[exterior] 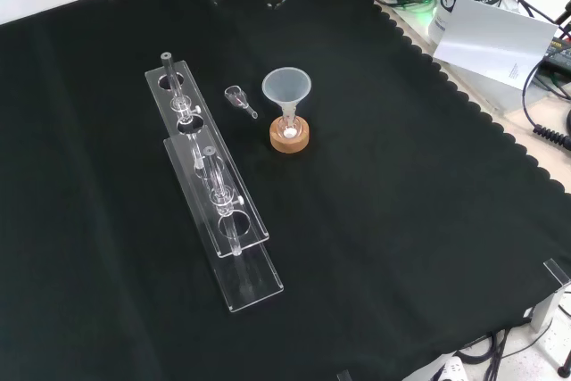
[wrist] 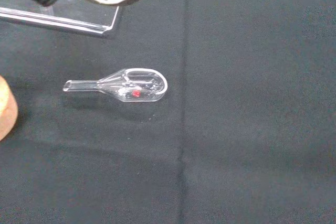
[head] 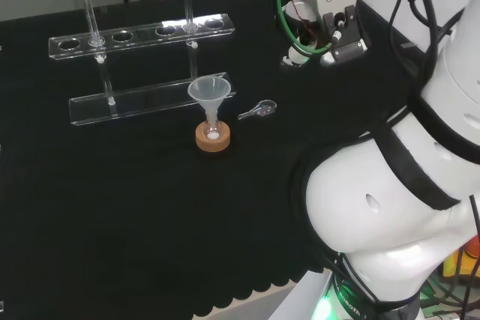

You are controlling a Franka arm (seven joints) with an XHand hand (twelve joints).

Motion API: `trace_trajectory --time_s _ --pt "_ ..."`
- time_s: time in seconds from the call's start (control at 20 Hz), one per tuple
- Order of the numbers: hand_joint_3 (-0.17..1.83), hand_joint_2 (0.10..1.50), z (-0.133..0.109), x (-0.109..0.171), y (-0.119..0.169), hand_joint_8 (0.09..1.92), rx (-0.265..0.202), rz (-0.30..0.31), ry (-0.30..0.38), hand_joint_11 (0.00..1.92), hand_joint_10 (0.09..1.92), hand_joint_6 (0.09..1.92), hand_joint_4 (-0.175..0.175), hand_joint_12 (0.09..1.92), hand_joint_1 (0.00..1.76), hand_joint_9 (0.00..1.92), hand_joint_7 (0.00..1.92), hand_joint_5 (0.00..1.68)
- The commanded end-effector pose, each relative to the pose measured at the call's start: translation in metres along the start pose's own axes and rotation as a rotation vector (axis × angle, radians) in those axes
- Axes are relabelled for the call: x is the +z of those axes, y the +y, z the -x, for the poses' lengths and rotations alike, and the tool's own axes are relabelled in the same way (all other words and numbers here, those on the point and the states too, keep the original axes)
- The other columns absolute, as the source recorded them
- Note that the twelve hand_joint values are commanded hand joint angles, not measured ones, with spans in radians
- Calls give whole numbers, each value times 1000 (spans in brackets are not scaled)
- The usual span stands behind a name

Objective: Remove the funnel from the round-bottom flask.

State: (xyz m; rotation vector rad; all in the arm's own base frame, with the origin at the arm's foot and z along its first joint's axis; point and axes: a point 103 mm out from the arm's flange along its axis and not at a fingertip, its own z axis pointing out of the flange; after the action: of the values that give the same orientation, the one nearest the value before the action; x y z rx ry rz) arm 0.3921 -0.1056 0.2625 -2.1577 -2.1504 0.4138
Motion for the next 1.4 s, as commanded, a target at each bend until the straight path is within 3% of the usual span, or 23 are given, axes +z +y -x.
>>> trace_trajectory --time_s 0.05,0.35,0.6,0.95,1.4 --pt "657 682 -9 -1 -13 735 -18 1 21 386 620 131 -36 1304 868 603 402 436" --pt "651 670 -30 -11 -14 732 -102 -25 18 382 617 112 -35 1304 848 602 403 411" --pt "642 648 -57 -19 -13 722 -154 -61 -35 370 609 87 -33 1309 810 579 382 345" --pt "592 644 -88 -23 -9 715 -188 -130 -100 320 632 87 -32 1353 759 490 264 261" --pt "509 617 -128 -23 0 722 -232 -168 -159 324 667 87 -48 1366 668 445 207 159"
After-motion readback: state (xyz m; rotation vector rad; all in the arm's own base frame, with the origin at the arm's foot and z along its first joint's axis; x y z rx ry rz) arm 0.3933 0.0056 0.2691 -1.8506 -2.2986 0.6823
